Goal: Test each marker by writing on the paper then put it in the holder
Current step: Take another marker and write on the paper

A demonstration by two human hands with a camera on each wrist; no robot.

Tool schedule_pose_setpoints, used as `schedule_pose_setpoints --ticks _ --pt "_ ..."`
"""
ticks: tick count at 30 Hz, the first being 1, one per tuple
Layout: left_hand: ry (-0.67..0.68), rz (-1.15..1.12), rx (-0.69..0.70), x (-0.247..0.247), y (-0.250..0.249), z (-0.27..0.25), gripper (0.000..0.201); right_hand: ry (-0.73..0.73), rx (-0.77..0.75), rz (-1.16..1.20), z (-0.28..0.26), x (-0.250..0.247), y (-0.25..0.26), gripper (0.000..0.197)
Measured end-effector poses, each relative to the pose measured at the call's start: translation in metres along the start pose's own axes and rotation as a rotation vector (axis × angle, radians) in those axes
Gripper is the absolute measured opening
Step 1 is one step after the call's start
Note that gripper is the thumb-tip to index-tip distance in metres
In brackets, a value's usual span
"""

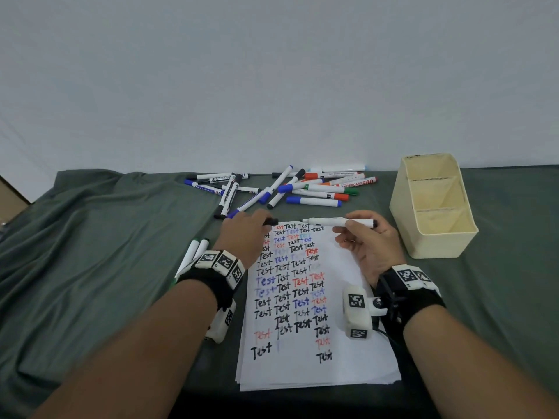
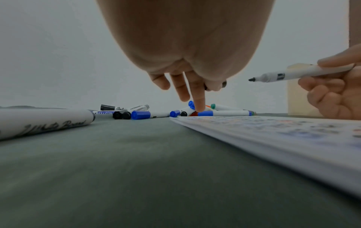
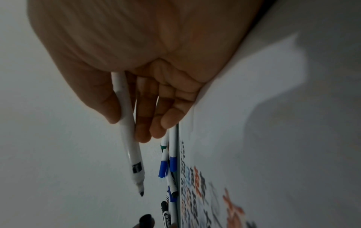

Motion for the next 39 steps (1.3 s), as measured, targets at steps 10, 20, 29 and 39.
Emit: schedule_pose_setpoints --ticks 10,20,29,39 --pt "0.022 -0.179 0.196 -0.011 -0.029 -0.013 0.024 0.068 -0.016 -0.063 0.000 0.003 -0.004 0.012" --pt "0.118 -0.202 0.266 -0.001 -0.037 -0.015 0.021 0.127 -0.007 -0.151 -0.002 0.008 -0.005 0.014" --pt "0.179 -0.184 0.287 0.013 -0.037 -0.010 0.019 0.162 0.023 -0.266 -0.004 0.013 -0.007 0.014" --pt "0.165 -0.182 0.187 0.022 -0.024 -0.009 0.067 0.045 0.004 -0.290 0.001 0.002 -0.004 0.017"
Point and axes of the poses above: each hand's wrist, its own z-axis towards the middle knuckle, its own x-axis out of the palm, y = z × x, the point moved 9 cm from there along z, towards the middle knuckle, and after that the axes turned 3 degrees about -x, right-handed, at the moved point
